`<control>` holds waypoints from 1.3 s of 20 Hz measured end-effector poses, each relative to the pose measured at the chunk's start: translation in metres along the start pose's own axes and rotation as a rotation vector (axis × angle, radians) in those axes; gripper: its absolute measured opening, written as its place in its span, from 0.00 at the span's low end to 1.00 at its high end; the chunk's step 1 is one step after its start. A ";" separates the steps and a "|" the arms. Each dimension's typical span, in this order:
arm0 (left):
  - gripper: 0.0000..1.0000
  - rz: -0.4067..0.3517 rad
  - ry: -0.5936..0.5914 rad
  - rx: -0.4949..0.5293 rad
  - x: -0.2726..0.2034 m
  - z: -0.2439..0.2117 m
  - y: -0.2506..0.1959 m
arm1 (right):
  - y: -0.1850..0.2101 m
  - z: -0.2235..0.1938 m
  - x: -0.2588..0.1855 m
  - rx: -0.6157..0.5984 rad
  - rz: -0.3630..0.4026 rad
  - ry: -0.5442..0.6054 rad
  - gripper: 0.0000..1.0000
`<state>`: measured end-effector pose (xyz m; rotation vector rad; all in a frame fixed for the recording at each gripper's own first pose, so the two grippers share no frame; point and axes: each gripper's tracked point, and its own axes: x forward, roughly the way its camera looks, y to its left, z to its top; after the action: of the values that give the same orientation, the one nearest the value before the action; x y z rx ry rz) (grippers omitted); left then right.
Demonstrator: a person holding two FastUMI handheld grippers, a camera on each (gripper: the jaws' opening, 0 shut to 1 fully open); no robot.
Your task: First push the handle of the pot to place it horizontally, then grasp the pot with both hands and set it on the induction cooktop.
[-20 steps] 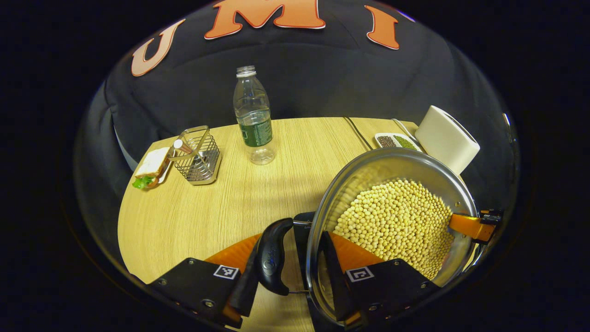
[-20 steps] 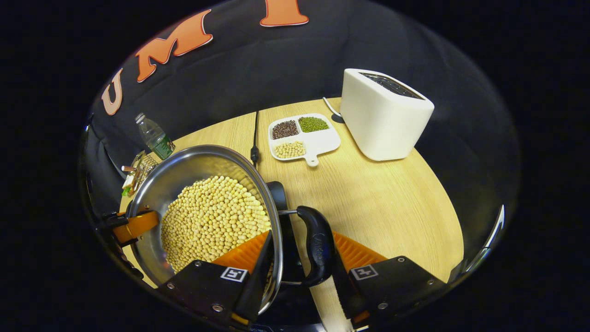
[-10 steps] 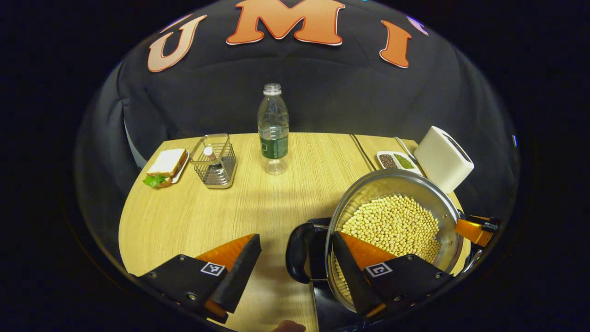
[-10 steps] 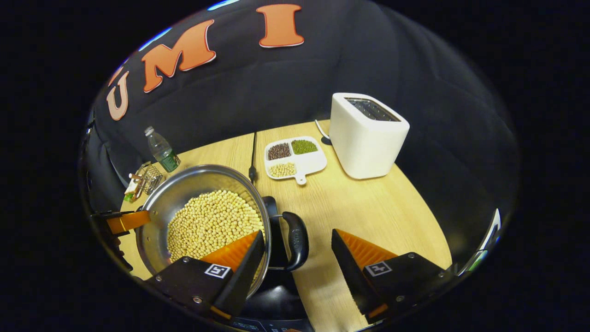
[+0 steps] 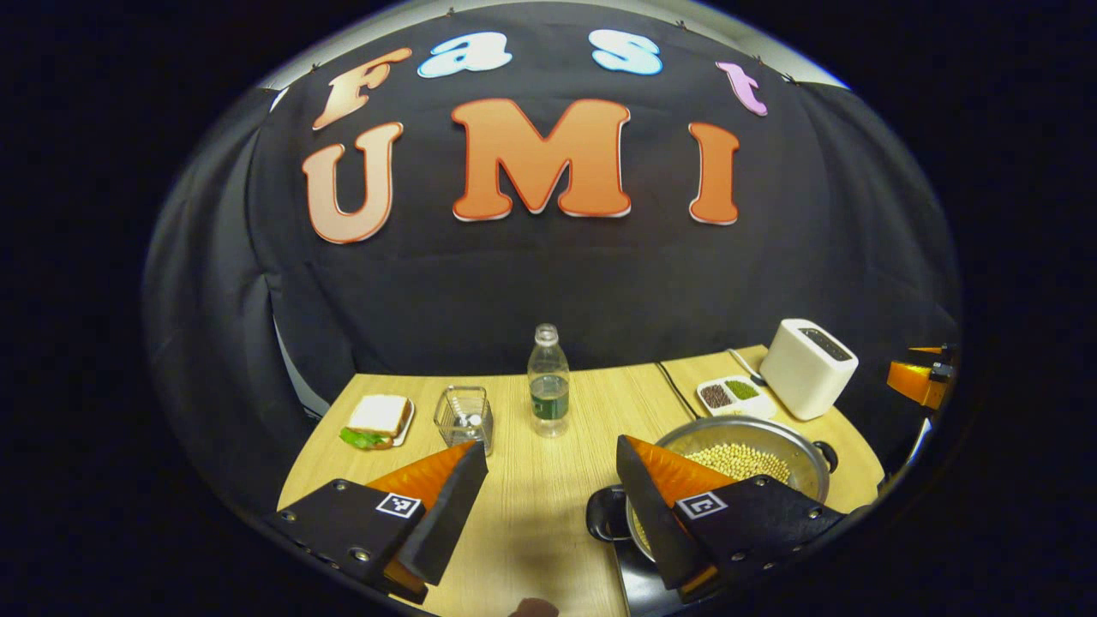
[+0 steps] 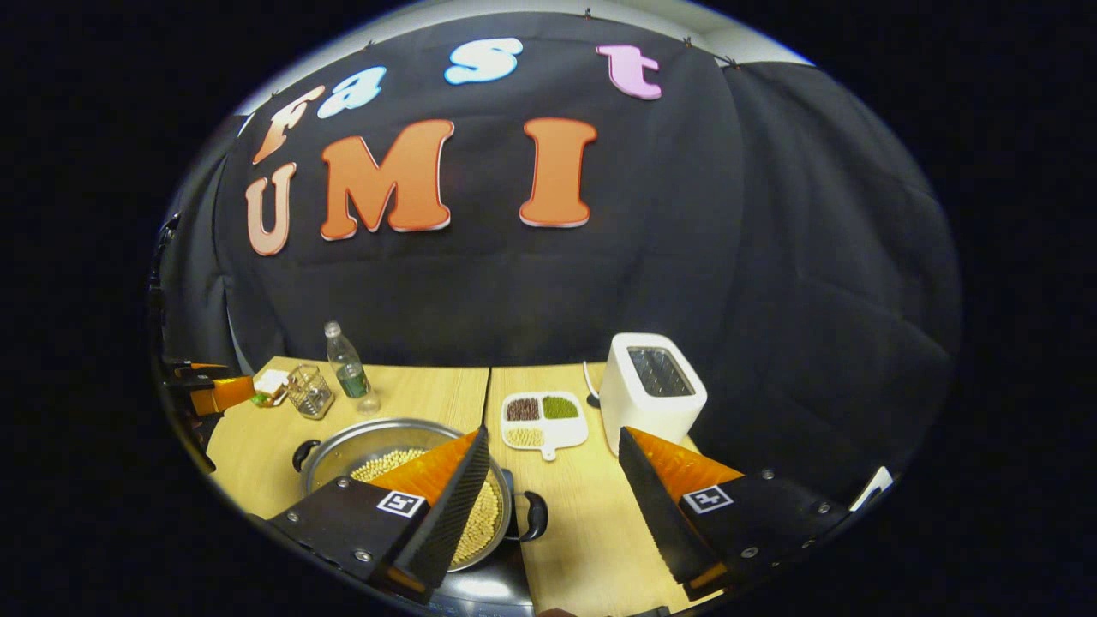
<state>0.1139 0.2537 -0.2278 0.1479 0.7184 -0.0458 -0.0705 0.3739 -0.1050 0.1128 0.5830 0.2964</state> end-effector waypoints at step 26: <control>0.88 0.149 -0.802 -0.193 -0.227 0.351 0.166 | -0.041 0.306 -0.216 -0.160 -0.102 -0.632 0.97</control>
<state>0.1878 0.3631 0.2025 -0.0095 -0.0917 0.1042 -0.0622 0.2622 0.2546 0.0180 -0.0626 0.1917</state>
